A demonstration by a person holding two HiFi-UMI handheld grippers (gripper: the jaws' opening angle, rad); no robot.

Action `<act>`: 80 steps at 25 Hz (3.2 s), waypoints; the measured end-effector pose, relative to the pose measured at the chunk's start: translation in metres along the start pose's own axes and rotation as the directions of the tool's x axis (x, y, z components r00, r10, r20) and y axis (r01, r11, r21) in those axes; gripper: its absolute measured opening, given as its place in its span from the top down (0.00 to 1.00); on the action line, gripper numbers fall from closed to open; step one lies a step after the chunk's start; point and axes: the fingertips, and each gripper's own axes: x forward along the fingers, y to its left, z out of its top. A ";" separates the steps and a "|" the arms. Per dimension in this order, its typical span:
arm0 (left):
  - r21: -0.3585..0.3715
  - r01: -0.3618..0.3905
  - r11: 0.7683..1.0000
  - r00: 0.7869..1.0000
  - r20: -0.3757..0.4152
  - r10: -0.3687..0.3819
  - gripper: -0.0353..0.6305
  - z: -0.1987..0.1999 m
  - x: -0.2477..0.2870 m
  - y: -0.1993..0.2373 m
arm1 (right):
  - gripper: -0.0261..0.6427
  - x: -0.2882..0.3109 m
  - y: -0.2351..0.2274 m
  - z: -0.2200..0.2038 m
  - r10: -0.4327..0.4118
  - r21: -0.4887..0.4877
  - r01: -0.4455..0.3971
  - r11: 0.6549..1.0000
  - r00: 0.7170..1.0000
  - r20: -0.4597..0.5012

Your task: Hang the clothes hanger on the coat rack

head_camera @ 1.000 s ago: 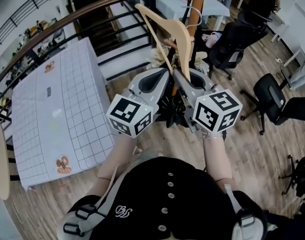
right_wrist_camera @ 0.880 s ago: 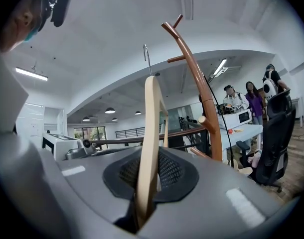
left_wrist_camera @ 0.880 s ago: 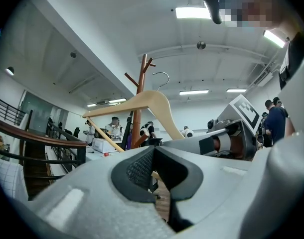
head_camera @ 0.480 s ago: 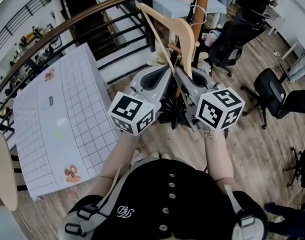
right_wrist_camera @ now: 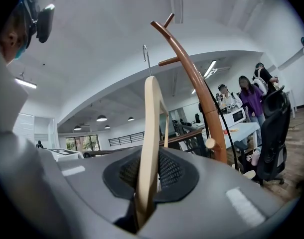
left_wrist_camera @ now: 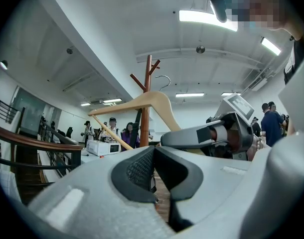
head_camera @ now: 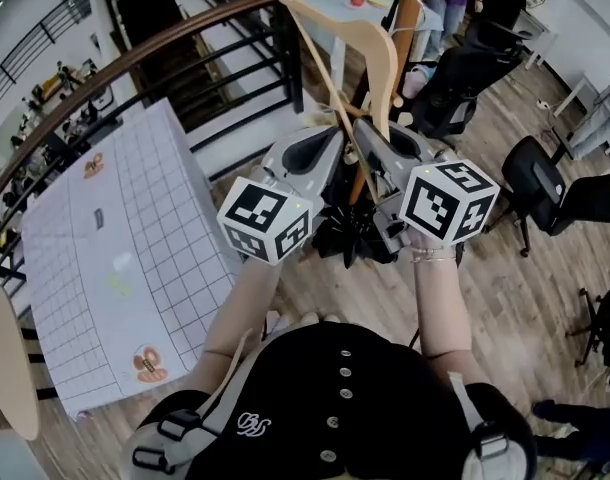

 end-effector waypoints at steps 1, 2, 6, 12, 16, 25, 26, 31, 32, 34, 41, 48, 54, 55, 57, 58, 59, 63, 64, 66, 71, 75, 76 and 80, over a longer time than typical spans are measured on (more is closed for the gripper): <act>0.004 0.002 1.000 1.000 0.003 -0.002 0.95 0.002 0.002 0.002 | 0.91 0.002 -0.002 0.003 -0.006 0.000 0.006 1.000 1.000 0.003; 0.008 0.005 1.000 1.000 0.007 -0.005 0.95 0.005 0.003 0.004 | 0.91 0.003 -0.004 0.006 -0.011 -0.001 0.011 1.000 1.000 0.006; 0.027 0.023 0.999 1.000 0.018 -0.023 0.95 0.012 0.014 0.008 | 0.91 0.010 -0.010 0.019 -0.027 -0.025 0.027 0.999 1.000 0.009; 0.061 0.035 0.998 0.998 0.042 -0.038 0.95 0.028 0.029 0.011 | 0.91 0.018 -0.019 0.039 -0.044 -0.008 0.044 0.999 0.999 0.022; 0.091 0.036 0.995 0.997 0.059 -0.041 0.95 0.043 0.041 0.015 | 0.92 0.024 -0.023 0.058 -0.039 0.009 0.038 0.999 0.998 0.045; 0.109 0.027 0.994 0.995 0.092 -0.037 0.95 0.061 0.060 0.032 | 0.92 0.042 -0.039 0.082 -0.037 0.012 0.036 0.999 0.998 0.050; 0.112 0.024 0.993 0.995 0.095 -0.034 0.95 0.063 0.062 0.035 | 0.92 0.045 -0.042 0.085 -0.040 0.011 0.039 0.999 0.998 0.049; 0.118 0.004 0.993 0.994 0.104 -0.017 0.95 0.070 0.068 0.048 | 0.92 0.054 -0.051 0.092 -0.047 0.041 0.045 0.998 0.998 0.041; 0.119 0.001 0.993 0.995 0.102 -0.013 0.95 0.070 0.068 0.051 | 0.92 0.056 -0.052 0.094 -0.044 0.046 0.042 0.998 0.998 0.041; 0.120 -0.001 0.993 0.995 0.098 -0.011 0.95 0.070 0.071 0.055 | 0.92 0.059 -0.053 0.098 -0.041 0.047 0.039 0.998 0.998 0.040; 0.114 0.011 0.993 0.994 0.108 -0.024 0.95 0.072 0.079 0.056 | 0.92 0.066 -0.056 0.110 -0.038 0.077 0.034 0.996 0.998 0.052; 0.101 0.027 0.994 0.994 0.105 -0.037 0.95 0.071 0.083 0.055 | 0.92 0.074 -0.055 0.106 -0.013 0.164 0.007 0.986 0.999 0.032; 0.101 0.023 0.995 0.994 0.105 -0.034 0.95 0.071 0.078 0.057 | 0.91 0.076 -0.051 0.101 -0.009 0.163 0.005 0.987 1.000 0.020; 0.101 0.023 0.995 0.994 0.106 -0.034 0.95 0.071 0.077 0.058 | 0.91 0.077 -0.050 0.101 -0.005 0.168 0.001 0.986 1.000 0.022; 0.102 0.024 0.994 0.993 0.108 -0.035 0.95 0.071 0.076 0.058 | 0.90 0.079 -0.049 0.099 -0.001 0.176 -0.003 0.984 1.000 0.023; 0.102 0.025 0.994 0.993 0.108 -0.036 0.95 0.071 0.076 0.057 | 0.88 0.079 -0.049 0.098 0.000 0.178 -0.004 0.984 1.000 0.022; 0.101 0.025 0.995 0.994 0.107 -0.036 0.95 0.070 0.075 0.057 | 0.87 0.080 -0.049 0.096 0.000 0.180 -0.004 0.984 1.000 0.020; 0.097 0.030 0.995 0.994 0.102 -0.040 0.95 0.066 0.077 0.054 | 0.79 0.077 -0.049 0.094 -0.005 0.176 -0.002 0.984 0.999 0.034; 0.097 0.030 0.995 0.994 0.102 -0.040 0.95 0.066 0.077 0.053 | 0.78 0.076 -0.049 0.095 -0.006 0.172 -0.001 0.985 0.999 0.042; 0.096 0.032 0.995 0.994 0.098 -0.041 0.95 0.064 0.078 0.052 | 0.77 0.074 -0.049 0.097 -0.006 0.166 -0.003 0.986 0.998 0.055; 0.094 0.038 0.995 0.995 0.086 -0.047 0.95 0.059 0.079 0.048 | 0.75 0.069 -0.044 0.098 0.012 0.159 -0.025 0.987 0.997 0.077; 0.093 0.038 0.995 0.996 0.080 -0.046 0.95 0.057 0.078 0.047 | 0.72 0.065 -0.040 0.099 0.025 0.141 -0.038 0.989 0.995 0.092; 0.092 0.037 0.995 0.996 0.079 -0.044 0.95 0.057 0.077 0.047 | 0.71 0.064 -0.038 0.098 0.029 0.128 -0.041 0.991 0.995 0.093; 0.092 0.035 0.995 0.996 0.077 -0.042 0.95 0.056 0.074 0.044 | 0.66 0.058 -0.030 0.099 0.047 0.089 -0.056 0.994 0.993 0.106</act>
